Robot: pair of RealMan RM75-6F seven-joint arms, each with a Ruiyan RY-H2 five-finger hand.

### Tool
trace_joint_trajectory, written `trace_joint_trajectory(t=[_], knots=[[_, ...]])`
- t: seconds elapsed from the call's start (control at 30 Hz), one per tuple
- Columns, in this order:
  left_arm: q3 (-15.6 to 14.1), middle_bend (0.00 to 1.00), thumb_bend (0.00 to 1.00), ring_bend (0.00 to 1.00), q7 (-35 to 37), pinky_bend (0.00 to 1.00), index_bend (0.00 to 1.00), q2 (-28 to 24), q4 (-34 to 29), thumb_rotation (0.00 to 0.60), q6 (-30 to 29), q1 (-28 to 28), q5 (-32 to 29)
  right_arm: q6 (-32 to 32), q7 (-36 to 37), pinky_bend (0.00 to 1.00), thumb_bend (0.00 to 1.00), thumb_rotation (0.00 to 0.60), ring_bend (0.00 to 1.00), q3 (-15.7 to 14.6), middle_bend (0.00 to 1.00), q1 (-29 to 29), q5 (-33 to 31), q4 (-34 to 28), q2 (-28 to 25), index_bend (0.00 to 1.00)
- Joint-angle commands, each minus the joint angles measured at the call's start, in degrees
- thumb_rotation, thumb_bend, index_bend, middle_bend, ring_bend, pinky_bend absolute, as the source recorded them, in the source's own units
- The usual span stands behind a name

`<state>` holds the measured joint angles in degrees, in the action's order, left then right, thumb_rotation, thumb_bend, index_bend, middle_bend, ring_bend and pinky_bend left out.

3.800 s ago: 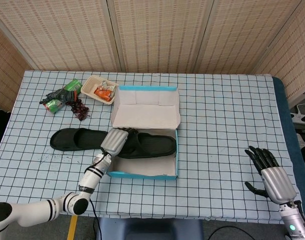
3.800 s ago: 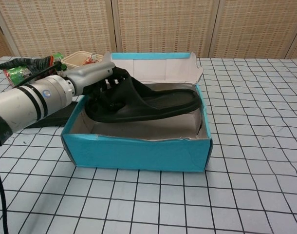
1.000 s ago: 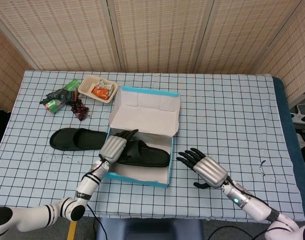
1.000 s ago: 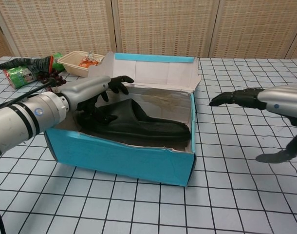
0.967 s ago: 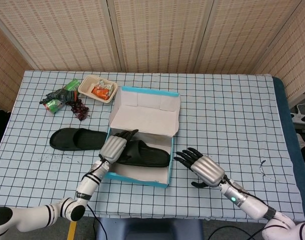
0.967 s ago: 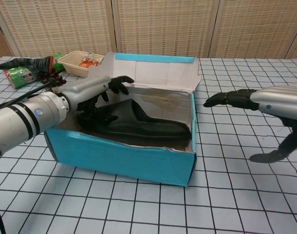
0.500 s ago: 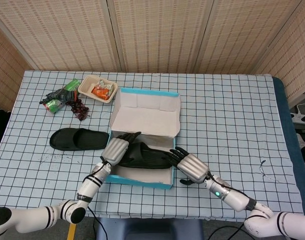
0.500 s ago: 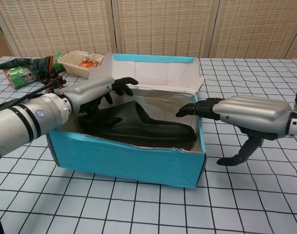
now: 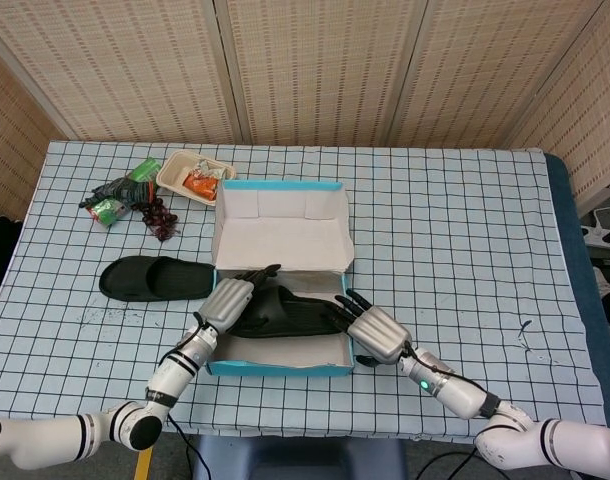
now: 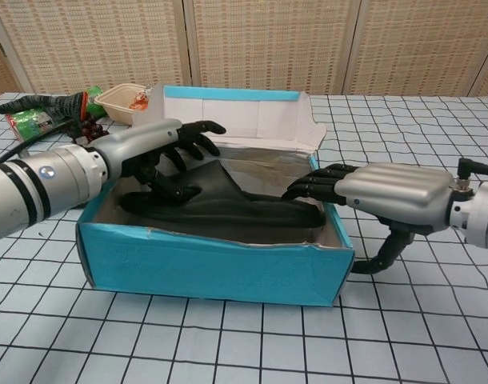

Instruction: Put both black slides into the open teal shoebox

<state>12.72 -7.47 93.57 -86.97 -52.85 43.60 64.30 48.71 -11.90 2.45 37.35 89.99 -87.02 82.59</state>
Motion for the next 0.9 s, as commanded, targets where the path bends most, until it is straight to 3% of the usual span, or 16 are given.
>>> trace_joint_trajectory(t=[0.03,0.37,0.67,0.9], knots=[[0.23,0.04,0.45,0.01,1.89,0.27,0.0,-0.91,-0.03,0.6,0.6,-0.09,0.57,0.14,-1.51,0.0,0.16,0.6,0.0,-0.15,0.0,0.08,-0.88,-0.82,-0.21,0.0],[-0.57,0.04,0.45,0.01,4.82,0.27,0.0,-1.54,1.75,0.6,1.6,-0.1,1.84,2.25,-0.48,0.0,0.16,0.6,0.0,-0.32,0.0,0.16,-0.96,-5.19,-2.26,0.0],[-0.96,0.04,0.45,0.01,6.13,0.27,0.0,-0.72,3.28,0.6,1.54,0.13,3.05,4.5,-0.25,0.0,0.18,0.6,0.0,2.28,0.0,1.97,0.42,-11.12,-7.12,0.0],[-0.84,0.04,0.45,0.01,6.2,0.27,0.0,-0.54,3.76,0.6,1.53,0.3,2.78,-0.71,-3.92,0.0,0.26,0.6,0.0,3.68,0.0,5.86,-2.09,-13.93,-7.87,0.0]])
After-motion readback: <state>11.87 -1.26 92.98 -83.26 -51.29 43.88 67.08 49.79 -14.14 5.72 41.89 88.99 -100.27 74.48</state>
